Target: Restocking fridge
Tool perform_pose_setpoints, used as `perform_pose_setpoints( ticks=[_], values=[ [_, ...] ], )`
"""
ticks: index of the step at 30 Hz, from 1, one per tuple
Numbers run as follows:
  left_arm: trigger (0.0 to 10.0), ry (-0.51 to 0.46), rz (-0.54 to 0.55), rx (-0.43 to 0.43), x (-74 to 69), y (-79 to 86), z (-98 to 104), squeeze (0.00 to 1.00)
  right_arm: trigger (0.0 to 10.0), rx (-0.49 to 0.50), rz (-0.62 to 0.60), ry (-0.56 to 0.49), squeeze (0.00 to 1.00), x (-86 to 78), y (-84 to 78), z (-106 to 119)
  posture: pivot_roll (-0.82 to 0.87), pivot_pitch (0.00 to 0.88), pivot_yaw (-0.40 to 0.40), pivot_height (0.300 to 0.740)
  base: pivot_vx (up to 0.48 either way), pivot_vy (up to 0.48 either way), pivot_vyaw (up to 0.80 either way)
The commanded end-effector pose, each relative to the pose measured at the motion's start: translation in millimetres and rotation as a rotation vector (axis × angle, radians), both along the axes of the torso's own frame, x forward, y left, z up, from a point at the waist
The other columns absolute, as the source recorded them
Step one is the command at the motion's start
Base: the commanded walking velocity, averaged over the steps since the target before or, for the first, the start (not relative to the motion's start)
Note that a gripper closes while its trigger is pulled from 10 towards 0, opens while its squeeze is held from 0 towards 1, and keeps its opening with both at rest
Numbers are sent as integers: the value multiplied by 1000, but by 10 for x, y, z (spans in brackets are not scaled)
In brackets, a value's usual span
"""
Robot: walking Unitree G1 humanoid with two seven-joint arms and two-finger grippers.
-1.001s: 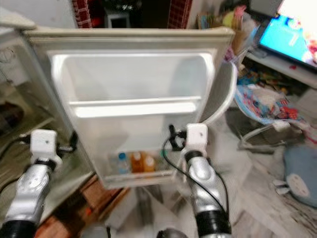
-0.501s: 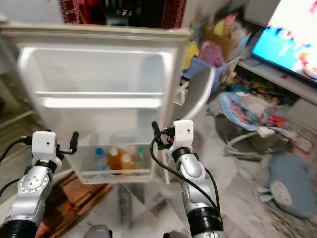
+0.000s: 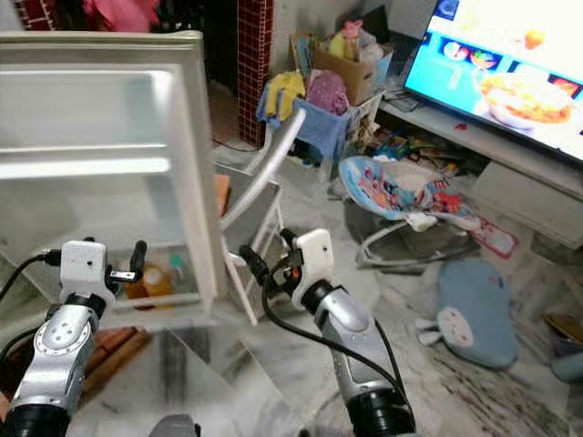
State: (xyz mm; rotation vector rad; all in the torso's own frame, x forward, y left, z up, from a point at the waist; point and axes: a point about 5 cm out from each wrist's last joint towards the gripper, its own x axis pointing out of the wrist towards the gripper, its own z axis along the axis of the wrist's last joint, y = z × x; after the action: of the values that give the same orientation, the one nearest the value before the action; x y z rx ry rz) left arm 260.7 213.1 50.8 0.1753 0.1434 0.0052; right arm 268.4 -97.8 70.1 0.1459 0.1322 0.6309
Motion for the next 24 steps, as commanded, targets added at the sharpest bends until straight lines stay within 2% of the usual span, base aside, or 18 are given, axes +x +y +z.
perform_pose_setpoints(
  ticks=[1,7,9,10,11,12,15,18,24],
  values=[
    [10000,-5,-25,10,-10,-59,5,0,10000,-19,-2,-19,0,20,-56,21,116,0,-30,740,0,-412,800],
    [10000,7,-7,-11,-29,-74,-6,0,10000,-30,12,-47,0,17,-37,55,120,0,-25,740,0,0,800],
    [10000,32,30,-7,-28,-46,-19,0,10000,-25,1,-53,0,32,-37,71,125,0,-20,740,0,0,800],
    [10000,92,93,-36,-31,19,-65,0,10000,-25,-29,-65,0,60,-48,93,125,0,-20,740,0,0,800],
    [10000,85,110,-40,-22,52,-53,0,10000,-26,-45,-89,0,88,-50,129,129,0,-14,740,0,0,800],
    [10000,56,86,-5,-18,71,-17,0,10000,-29,-68,-118,0,125,-56,182,126,0,-13,740,0,0,794],
    [10000,49,80,5,-20,80,-6,0,10000,-30,-78,-127,0,137,-61,200,124,0,-15,740,0,0,794],
    [10000,0,62,1,-25,111,31,0,10000,-22,-127,-149,0,181,-81,250,120,0,-19,740,0,0,794],
    [10000,-4,59,4,-19,105,29,0,10000,-20,-167,-164,0,200,-94,283,114,0,-21,740,0,0,794]
  ],
)
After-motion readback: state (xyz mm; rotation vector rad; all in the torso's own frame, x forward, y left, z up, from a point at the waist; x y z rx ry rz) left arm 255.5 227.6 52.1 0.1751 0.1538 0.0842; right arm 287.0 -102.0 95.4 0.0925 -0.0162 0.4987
